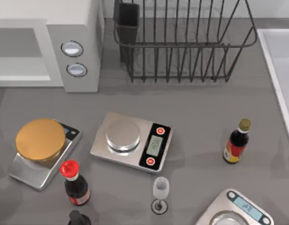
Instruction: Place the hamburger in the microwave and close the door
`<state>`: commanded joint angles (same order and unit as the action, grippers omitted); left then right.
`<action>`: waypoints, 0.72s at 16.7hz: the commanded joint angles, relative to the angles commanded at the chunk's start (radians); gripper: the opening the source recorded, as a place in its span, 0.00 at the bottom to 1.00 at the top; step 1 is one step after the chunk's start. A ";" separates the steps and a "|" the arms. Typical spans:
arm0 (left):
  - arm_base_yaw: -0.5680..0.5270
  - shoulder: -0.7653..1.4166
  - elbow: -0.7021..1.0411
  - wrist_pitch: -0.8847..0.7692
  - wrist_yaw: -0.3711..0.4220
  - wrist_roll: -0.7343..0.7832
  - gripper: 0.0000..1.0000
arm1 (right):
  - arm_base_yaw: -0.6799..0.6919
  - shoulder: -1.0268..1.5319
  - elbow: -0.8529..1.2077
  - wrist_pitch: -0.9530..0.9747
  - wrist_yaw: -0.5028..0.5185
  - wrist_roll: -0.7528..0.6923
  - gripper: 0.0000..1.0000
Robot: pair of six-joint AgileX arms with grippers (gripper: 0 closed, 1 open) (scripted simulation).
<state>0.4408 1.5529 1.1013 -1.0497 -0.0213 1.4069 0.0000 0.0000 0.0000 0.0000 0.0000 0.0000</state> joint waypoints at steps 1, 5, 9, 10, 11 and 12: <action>-0.006 0.006 0.017 -0.029 0.004 -0.007 0.00 | 0.000 0.000 0.000 0.000 0.000 0.000 1.00; -0.016 0.028 0.035 -0.078 0.011 -0.023 0.00 | 0.000 0.000 0.000 0.000 0.000 0.000 1.00; -0.014 0.027 0.029 -0.077 0.011 -0.021 0.00 | 0.000 0.000 0.000 0.000 0.000 0.000 1.00; -0.022 0.023 0.023 -0.070 0.020 -0.029 0.00 | 0.000 0.000 0.000 0.000 0.000 0.000 1.00; -0.039 0.015 0.011 -0.056 0.037 -0.046 0.00 | 0.000 0.000 0.000 0.000 0.000 0.000 1.00; -0.062 0.006 -0.004 -0.034 0.064 -0.073 0.00 | 0.000 0.000 0.000 0.000 0.000 0.000 1.00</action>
<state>0.3787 1.5593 1.0977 -1.0833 0.0423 1.3341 0.0000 0.0000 0.0000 0.0000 0.0000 0.0000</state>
